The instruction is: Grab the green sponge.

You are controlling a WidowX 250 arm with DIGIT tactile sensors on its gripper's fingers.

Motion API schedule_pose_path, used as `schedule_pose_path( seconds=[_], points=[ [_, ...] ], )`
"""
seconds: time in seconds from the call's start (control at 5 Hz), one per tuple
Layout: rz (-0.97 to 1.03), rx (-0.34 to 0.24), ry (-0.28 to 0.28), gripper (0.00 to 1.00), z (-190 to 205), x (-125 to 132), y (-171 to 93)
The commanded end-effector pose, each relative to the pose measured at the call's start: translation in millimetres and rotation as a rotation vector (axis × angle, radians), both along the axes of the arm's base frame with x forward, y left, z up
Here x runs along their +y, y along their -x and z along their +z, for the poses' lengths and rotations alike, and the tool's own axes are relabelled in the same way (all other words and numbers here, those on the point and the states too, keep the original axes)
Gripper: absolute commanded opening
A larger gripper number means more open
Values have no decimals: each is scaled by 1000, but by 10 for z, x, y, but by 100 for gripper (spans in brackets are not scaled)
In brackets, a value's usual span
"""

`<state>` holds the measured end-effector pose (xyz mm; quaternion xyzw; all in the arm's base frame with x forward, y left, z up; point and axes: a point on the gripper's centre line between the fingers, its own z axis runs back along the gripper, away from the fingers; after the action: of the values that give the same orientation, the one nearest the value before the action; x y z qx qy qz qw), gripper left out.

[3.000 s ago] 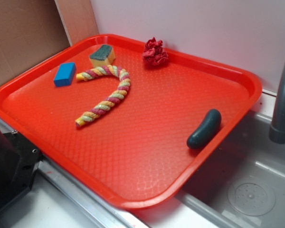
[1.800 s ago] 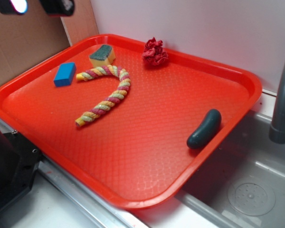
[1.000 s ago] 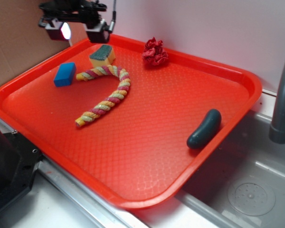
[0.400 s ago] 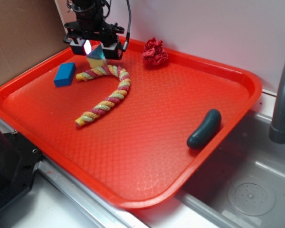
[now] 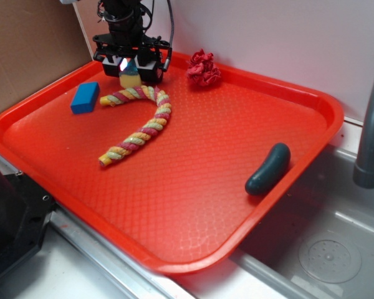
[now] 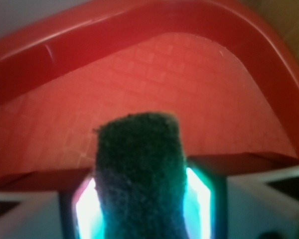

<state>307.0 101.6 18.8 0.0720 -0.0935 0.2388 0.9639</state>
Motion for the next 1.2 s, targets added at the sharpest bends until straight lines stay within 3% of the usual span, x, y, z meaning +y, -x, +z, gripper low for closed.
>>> schedule_pose_path(
  seconds=[0.0,0.4,0.6,1.0],
  points=[
    [-76,17,-36,0,586,-107,44],
    [-125,35,43,0,1215,-520,392],
    [-211,22,113,0,1462,-826,635],
    [-283,16,170,0,1678,-1109,1068]
  ],
)
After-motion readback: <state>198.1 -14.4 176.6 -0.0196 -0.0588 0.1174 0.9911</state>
